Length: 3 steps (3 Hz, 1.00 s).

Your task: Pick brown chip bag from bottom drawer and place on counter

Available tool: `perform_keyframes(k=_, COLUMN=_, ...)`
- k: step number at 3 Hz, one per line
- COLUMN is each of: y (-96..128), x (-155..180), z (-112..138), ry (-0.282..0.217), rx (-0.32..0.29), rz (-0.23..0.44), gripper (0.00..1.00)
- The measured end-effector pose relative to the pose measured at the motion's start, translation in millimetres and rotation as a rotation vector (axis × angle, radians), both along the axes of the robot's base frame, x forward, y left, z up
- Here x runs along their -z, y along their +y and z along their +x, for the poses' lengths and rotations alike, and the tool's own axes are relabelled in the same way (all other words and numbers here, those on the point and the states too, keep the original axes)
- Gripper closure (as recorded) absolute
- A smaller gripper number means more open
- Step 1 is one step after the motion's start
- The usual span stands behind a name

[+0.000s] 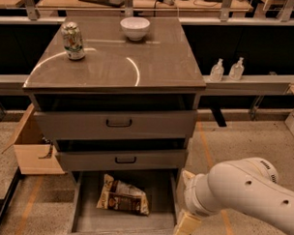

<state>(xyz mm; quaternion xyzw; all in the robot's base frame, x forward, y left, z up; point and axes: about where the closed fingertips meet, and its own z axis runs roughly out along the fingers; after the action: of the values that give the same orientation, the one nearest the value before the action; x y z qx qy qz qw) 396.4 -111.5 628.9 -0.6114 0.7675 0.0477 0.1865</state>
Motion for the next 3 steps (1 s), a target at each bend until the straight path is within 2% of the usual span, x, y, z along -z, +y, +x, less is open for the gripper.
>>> perform_keyframes(k=1, y=-6.2, x=71.2, z=1.0, ry=0.035, rx=0.044, rz=-0.023, gripper=0.00)
perform_keyframes(k=2, y=-24.4, x=137.3, z=14.3, ry=0.043, rx=0.111, rz=-0.016, gripper=0.00)
perform_keyframes(k=3, y=-42.1, x=176.5, z=49.1, ry=-0.015, rx=0.192, rz=0.035, gripper=0.00)
